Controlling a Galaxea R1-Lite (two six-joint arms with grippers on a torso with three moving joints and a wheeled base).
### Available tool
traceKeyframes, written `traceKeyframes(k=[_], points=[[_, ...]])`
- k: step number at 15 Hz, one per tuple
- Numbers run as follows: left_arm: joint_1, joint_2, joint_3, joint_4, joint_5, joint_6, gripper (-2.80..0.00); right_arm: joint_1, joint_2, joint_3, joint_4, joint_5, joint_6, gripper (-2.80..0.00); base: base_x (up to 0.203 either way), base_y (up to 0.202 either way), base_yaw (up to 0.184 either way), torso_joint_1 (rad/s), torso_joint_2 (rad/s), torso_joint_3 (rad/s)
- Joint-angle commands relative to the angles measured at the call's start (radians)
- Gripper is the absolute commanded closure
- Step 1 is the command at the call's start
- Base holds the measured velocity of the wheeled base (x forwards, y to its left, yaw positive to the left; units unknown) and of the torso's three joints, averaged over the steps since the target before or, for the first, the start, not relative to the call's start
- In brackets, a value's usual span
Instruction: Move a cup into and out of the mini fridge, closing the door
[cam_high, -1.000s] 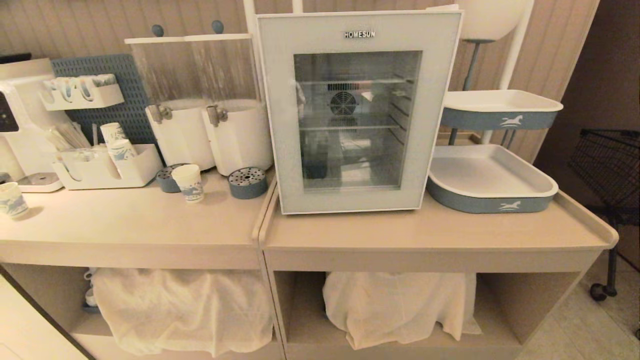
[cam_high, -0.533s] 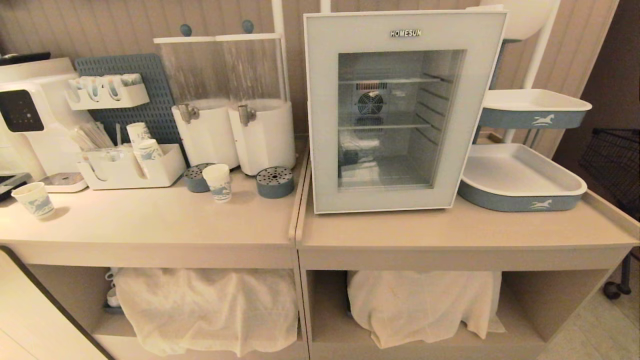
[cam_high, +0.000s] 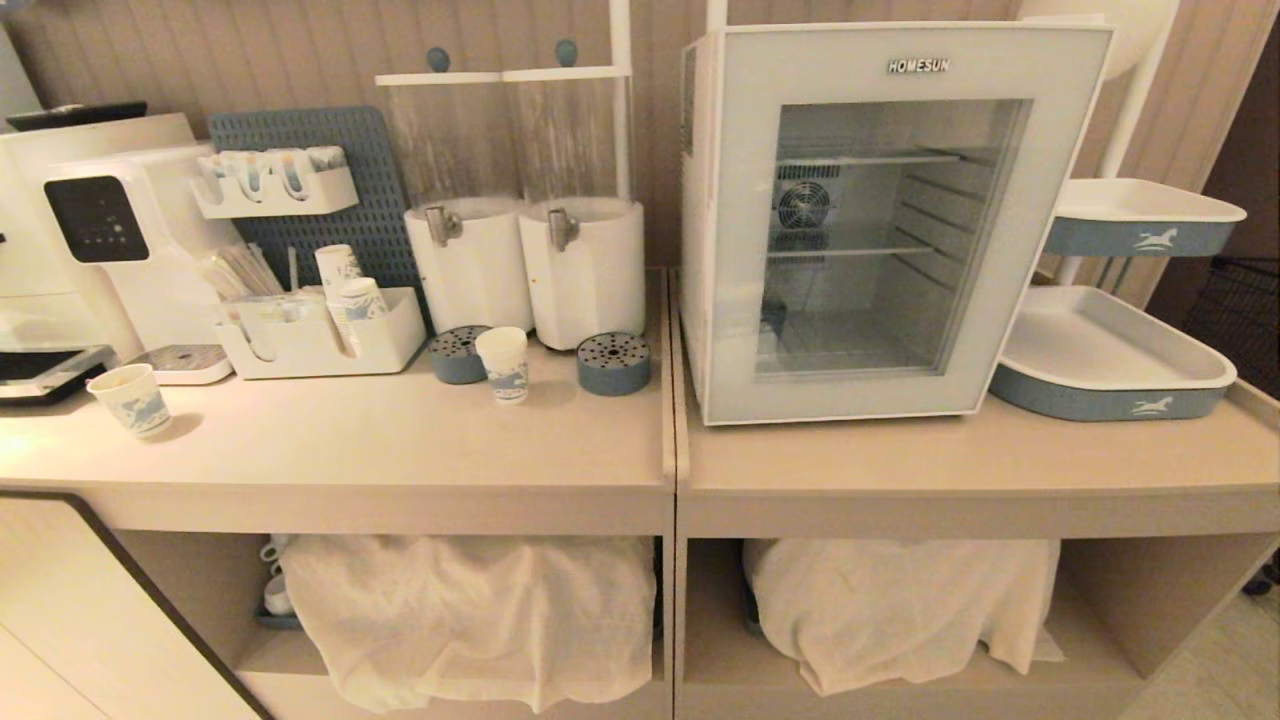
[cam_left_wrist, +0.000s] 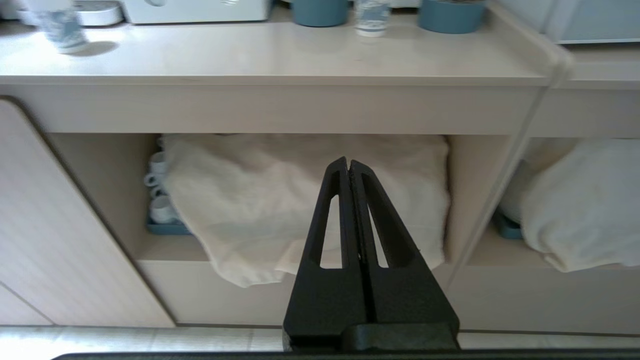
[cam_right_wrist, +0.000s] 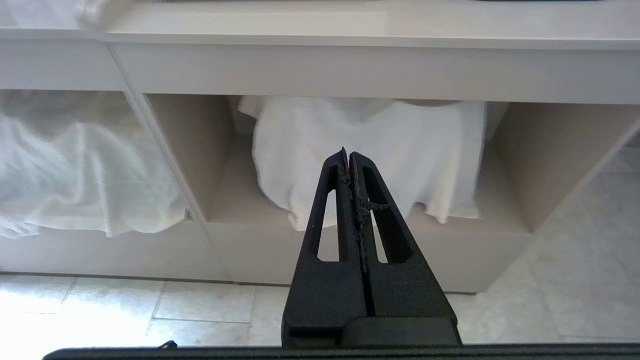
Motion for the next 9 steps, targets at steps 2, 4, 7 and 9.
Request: traceKeyframes(k=[2, 4, 7, 9], points=[[0.000, -0.002, 0.000, 0.000, 0.000, 0.000, 0.00, 0.000, 0.002, -0.001, 0.002, -0.001, 0.006, 0.00, 0.000, 0.192, 0.001, 0.002, 0.00, 0.000], [0.000, -0.002, 0.000, 0.000, 0.000, 0.000, 0.00, 0.000, 0.002, -0.001, 0.002, -0.001, 0.006, 0.00, 0.000, 0.189, 0.000, 0.000, 0.00, -0.001], [0.000, -0.002, 0.000, 0.000, 0.000, 0.000, 0.00, 0.000, 0.000, -0.001, 0.002, -0.001, 0.006, 0.00, 0.000, 0.191, 0.001, 0.002, 0.00, 0.003], [0.000, -0.002, 0.000, 0.000, 0.000, 0.000, 0.00, 0.000, 0.002, -0.001, 0.002, -0.001, 0.006, 0.00, 0.000, 0.190, 0.000, 0.003, 0.01, 0.002]])
